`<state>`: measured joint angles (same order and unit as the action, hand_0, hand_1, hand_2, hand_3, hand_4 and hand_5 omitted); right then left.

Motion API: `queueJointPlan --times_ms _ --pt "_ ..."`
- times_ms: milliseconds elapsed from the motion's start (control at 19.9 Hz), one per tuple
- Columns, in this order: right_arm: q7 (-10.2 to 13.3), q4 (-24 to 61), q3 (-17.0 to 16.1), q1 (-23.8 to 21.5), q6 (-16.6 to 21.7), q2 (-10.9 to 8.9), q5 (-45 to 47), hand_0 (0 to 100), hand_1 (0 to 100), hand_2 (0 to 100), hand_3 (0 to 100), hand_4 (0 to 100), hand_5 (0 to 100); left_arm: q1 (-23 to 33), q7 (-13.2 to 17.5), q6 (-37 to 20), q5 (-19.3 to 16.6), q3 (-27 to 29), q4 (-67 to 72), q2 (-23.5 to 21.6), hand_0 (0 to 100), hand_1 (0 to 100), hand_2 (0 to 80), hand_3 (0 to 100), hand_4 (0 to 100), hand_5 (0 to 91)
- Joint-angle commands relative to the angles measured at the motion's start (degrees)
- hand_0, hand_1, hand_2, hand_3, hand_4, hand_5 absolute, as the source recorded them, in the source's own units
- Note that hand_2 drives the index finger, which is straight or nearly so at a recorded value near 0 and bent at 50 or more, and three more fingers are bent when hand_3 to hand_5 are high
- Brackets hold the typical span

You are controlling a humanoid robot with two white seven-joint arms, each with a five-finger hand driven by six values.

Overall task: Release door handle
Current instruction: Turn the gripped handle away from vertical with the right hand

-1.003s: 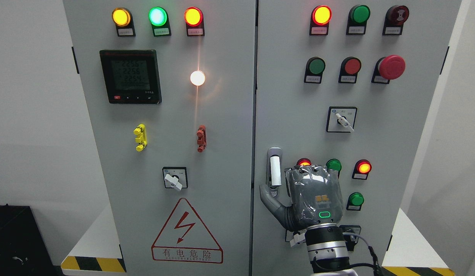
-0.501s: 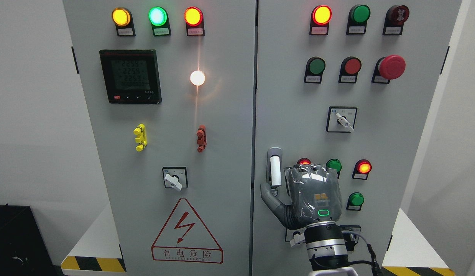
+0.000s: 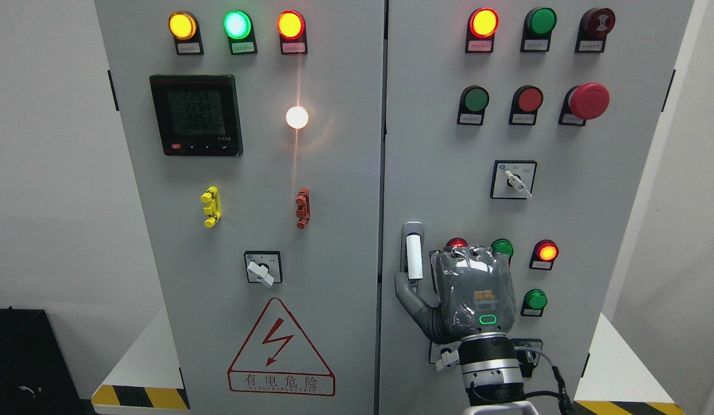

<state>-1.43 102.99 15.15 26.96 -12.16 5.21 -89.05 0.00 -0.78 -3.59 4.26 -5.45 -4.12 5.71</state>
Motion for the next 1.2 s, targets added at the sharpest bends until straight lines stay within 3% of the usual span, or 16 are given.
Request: queueJointPlan --times_ms 0,1153 --pt "0.03 -0.16 -0.03 -0.07 -0.06 -0.03 -0.07 40 30 94 100 100 100 0.97 -0.01 -0.01 0.05 0.0 -0.01 0.0 12 56 0.0 0 0 0.0" --pt "0.11 0.2 0.06 -0.16 -1.64 -0.03 -0.07 47 32 94 100 100 100 0.97 -0.01 -0.01 0.05 0.0 -0.01 0.0 12 56 0.0 0 0 0.0"
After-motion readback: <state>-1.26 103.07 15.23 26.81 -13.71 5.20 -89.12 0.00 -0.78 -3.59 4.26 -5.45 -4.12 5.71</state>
